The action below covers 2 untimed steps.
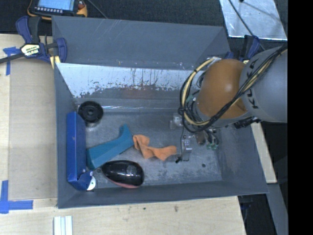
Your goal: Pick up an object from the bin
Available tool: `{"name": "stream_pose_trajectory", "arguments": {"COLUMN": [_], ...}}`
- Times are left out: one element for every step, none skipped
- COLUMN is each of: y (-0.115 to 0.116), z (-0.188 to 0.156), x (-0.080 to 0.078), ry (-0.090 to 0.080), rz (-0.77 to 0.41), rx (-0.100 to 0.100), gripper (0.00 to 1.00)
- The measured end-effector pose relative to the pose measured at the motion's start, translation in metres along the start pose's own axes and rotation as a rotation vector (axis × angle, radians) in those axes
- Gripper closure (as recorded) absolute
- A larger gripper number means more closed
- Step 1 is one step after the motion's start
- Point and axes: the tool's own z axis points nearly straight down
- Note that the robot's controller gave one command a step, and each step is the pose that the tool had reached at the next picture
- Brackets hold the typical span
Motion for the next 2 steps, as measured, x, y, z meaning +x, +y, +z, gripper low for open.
{"name": "stream_pose_trajectory", "arguments": {"y": [0.030,0.046], "z": [0.026,0.031], "x": [-0.032,0.052], "ry": [0.015,0.009], "rz": [-0.073,0.046], "rx": [-0.007,-0.002], "gripper": [0.00,1.00]}}
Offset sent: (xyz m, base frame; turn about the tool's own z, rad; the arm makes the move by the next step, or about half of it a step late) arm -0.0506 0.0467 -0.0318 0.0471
